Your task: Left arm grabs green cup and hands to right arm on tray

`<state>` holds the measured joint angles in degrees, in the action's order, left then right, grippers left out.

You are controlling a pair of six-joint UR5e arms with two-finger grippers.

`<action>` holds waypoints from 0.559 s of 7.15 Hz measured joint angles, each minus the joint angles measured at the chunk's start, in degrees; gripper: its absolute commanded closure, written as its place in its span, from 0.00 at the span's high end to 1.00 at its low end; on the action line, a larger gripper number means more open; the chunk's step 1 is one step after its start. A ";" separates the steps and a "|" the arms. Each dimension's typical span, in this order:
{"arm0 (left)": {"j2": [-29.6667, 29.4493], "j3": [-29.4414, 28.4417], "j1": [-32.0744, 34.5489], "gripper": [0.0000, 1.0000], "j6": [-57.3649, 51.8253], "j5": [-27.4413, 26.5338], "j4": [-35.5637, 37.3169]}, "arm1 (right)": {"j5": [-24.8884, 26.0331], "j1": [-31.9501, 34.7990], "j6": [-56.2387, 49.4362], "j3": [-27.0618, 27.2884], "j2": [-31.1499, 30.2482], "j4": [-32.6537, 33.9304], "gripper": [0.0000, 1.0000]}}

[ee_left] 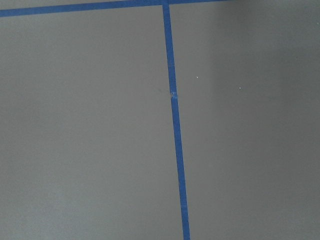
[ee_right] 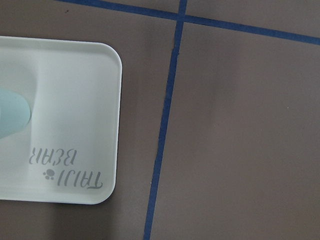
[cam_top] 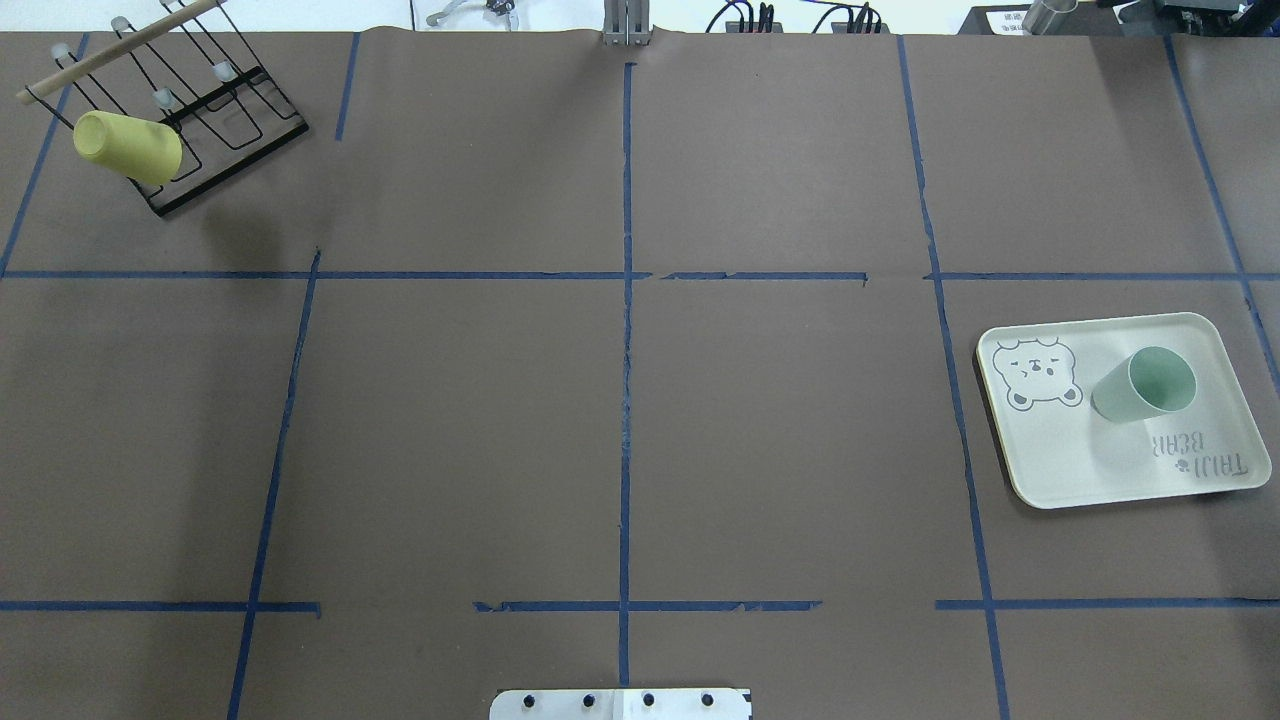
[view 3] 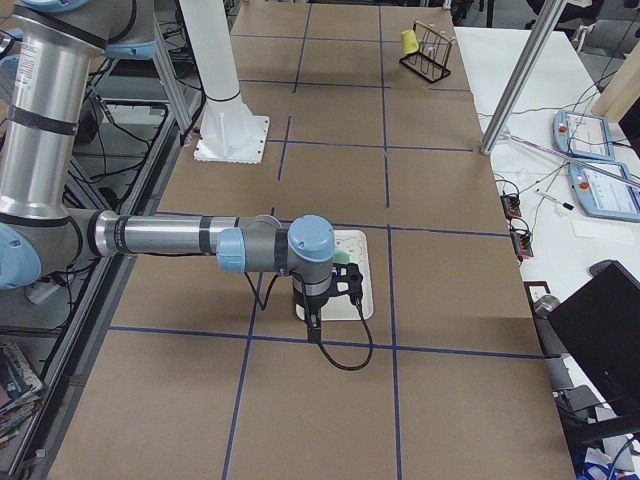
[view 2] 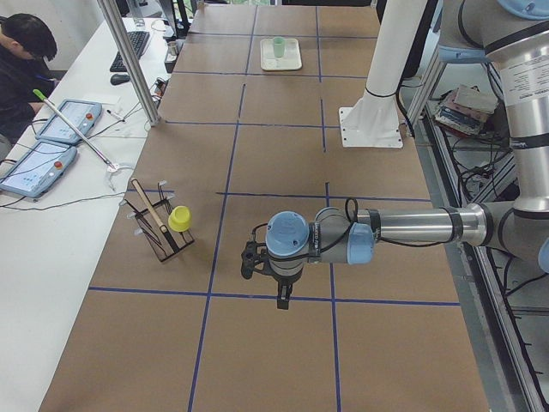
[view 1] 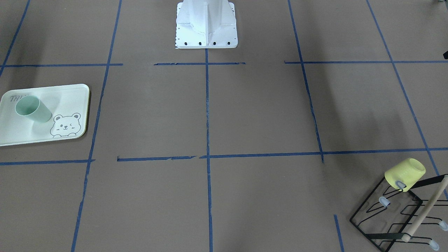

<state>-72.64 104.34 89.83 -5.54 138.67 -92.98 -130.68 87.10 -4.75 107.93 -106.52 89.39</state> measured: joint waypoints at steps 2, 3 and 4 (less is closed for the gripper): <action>-0.02 0.05 0.00 1.00 0.00 -0.06 -0.01 | -0.01 0.00 0.00 0.00 0.00 0.00 1.00; -0.04 0.27 0.00 1.00 0.00 -0.21 0.00 | -0.01 0.00 0.00 0.00 0.00 0.00 1.00; -0.03 0.68 0.01 1.00 0.00 -0.52 0.06 | -0.01 0.00 0.00 0.00 0.00 -0.02 1.00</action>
<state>-72.67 105.02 89.84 -5.54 138.16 -92.91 -130.69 87.10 -4.75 107.94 -106.52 89.37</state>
